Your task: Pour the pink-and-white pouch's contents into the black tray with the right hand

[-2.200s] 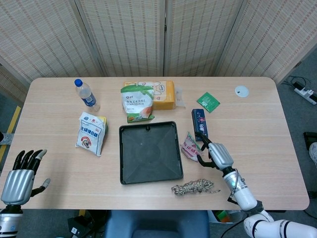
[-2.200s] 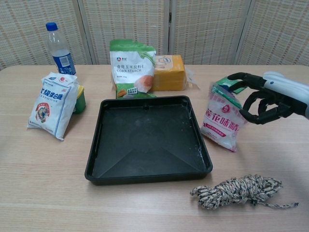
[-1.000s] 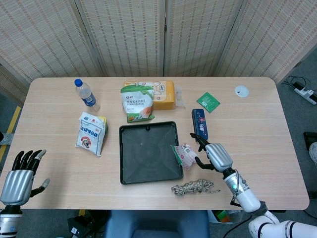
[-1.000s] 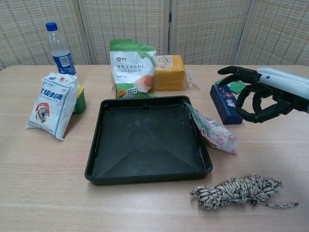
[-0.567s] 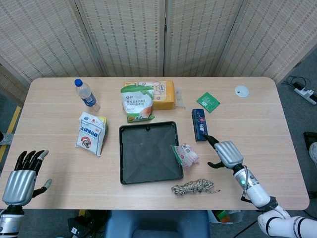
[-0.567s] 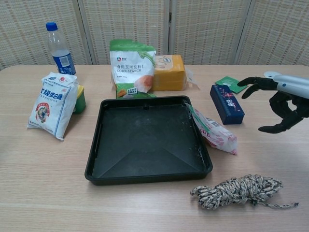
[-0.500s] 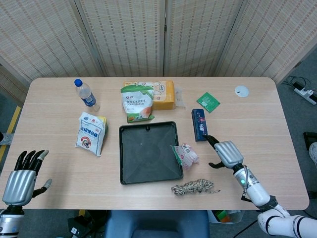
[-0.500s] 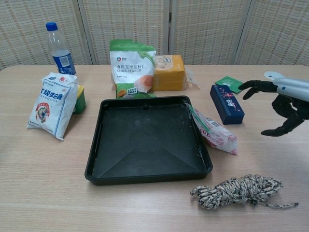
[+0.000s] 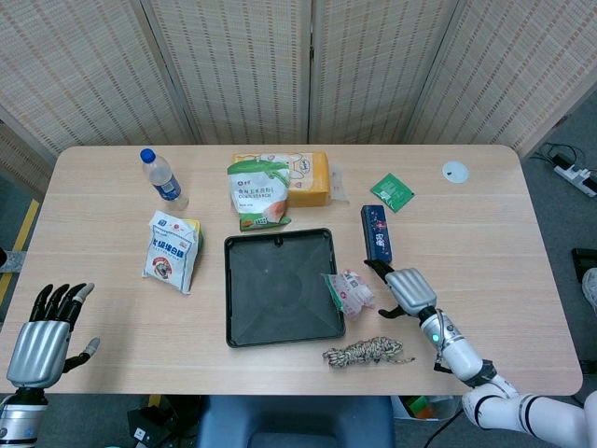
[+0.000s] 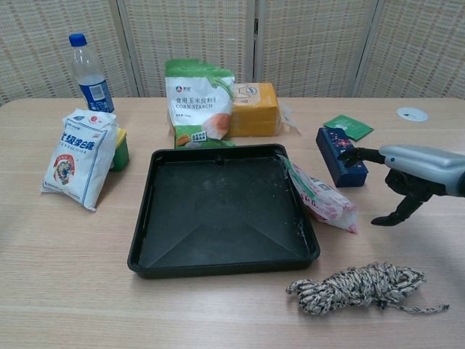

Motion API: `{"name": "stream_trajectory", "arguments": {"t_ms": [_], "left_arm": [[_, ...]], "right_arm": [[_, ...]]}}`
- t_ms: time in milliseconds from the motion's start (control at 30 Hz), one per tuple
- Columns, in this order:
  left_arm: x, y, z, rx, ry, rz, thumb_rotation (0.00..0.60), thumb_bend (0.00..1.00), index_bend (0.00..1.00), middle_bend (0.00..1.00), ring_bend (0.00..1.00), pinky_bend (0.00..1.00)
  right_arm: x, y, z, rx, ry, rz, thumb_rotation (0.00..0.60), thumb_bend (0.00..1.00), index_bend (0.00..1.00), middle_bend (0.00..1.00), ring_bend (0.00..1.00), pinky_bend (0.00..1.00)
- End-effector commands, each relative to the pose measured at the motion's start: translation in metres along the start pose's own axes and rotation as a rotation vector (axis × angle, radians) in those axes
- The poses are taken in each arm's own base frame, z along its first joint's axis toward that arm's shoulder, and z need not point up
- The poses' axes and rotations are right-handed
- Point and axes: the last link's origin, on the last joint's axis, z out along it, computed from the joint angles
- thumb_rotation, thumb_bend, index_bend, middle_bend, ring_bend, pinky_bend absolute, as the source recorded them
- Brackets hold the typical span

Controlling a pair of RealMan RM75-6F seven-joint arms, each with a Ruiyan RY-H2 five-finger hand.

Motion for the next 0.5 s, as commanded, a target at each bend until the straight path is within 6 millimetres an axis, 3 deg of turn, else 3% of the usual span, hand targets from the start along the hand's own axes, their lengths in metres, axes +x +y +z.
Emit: {"name": "stream_trajectory", "arguments": {"t_ms": [33, 500], "left_arm": [[0.0, 0.0, 0.0, 0.0, -0.002, 0.0, 0.6, 0.31, 0.12, 0.15, 0.12, 0.05], [-0.002, -0.003, -0.001, 0.012, -0.009, 0.001, 0.6, 0.31, 0.12, 0.15, 0.12, 0.05]], "right_arm": [[-0.006, -0.007, 0.009, 0.018, -0.009, 0.022, 0.6, 0.21, 0.1, 0.16, 0.85, 0.85], [-0.019, -0.02, 0.034, 0.057, -0.009, 0.095, 0.6, 0.21, 0.19, 0.21, 0.85, 0.85]]}}
